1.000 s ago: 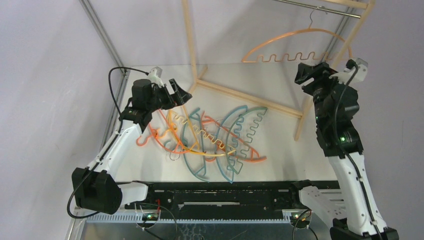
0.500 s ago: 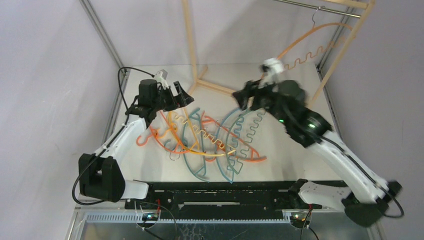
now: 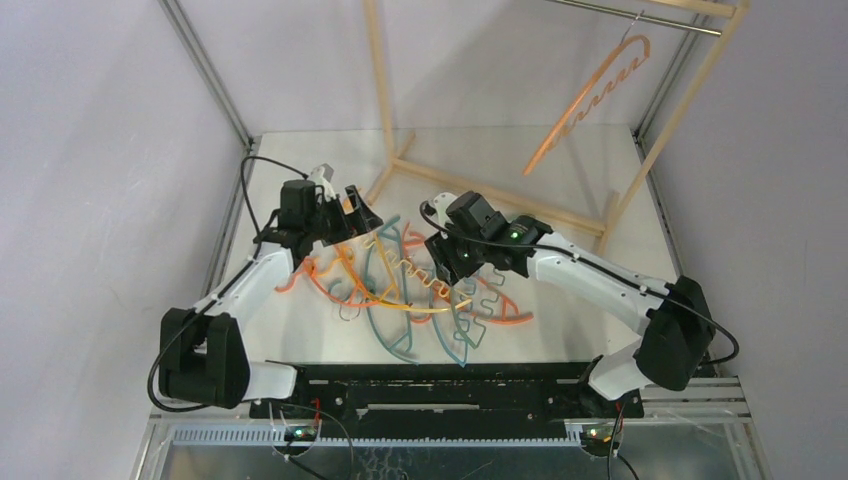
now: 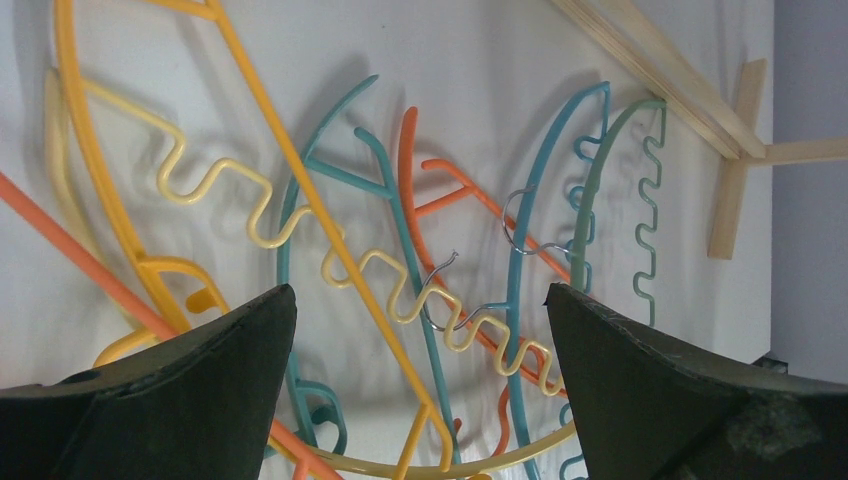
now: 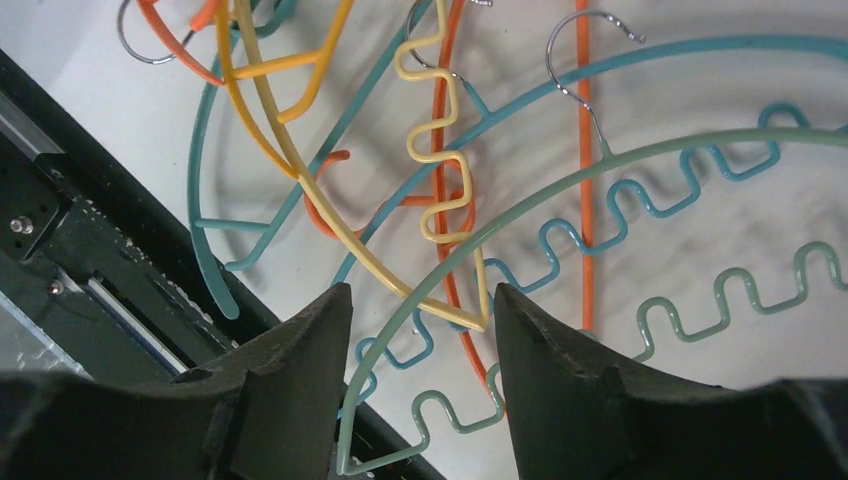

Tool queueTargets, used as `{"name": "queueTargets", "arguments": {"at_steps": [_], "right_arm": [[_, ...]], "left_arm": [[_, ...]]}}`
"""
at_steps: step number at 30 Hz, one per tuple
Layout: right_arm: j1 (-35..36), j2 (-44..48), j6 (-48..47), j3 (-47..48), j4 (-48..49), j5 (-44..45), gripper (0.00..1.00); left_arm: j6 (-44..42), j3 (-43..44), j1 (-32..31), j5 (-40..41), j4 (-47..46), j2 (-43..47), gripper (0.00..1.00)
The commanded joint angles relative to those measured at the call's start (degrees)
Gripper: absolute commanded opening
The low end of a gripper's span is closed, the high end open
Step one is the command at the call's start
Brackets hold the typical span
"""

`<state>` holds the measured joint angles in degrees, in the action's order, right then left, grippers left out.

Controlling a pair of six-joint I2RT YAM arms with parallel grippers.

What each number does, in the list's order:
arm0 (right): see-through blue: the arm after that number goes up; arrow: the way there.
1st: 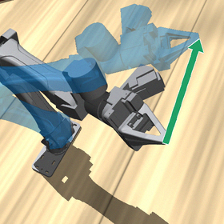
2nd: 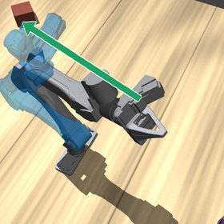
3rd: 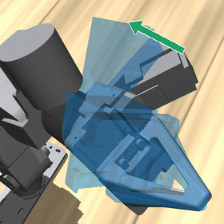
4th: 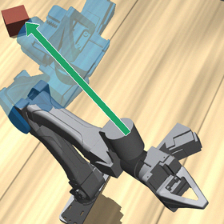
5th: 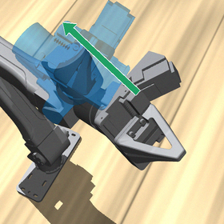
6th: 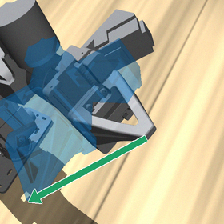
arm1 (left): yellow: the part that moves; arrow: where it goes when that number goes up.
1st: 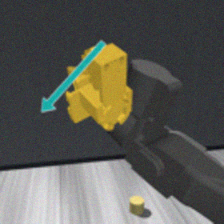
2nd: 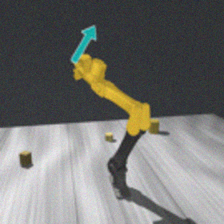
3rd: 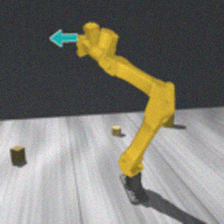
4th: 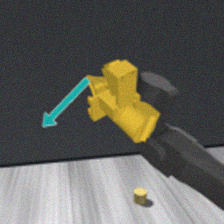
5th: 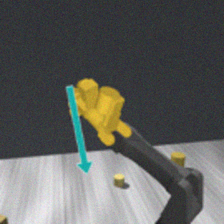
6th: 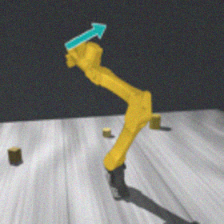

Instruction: Organize the hangers

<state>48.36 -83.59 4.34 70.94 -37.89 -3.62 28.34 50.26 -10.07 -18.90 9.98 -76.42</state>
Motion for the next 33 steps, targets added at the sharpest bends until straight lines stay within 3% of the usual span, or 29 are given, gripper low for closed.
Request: {"name": "queueTargets", "arguments": {"at_steps": [1,6,23,33], "right_arm": [[-0.7,-3.0,3.1,-0.2,-0.4,0.2,0.61],[-0.4,-6.5,5.2,-2.5,-0.3,-2.8,0.52],[0.7,-8.7,12.2,-8.0,4.1,-1.6,0.49],[1.2,-12.1,13.2,-8.0,5.7,-3.1,0.41]], "left_arm": [[-1.1,-1.2,0.7,0.3,-2.0,3.4,1.00],[-1.5,-2.4,0.9,0.2,-1.6,5.0,1.00],[-1.6,-3.6,1.4,-0.4,-0.7,5.8,1.00],[-2.0,-7.3,1.4,1.0,0.6,8.8,1.00]]}}
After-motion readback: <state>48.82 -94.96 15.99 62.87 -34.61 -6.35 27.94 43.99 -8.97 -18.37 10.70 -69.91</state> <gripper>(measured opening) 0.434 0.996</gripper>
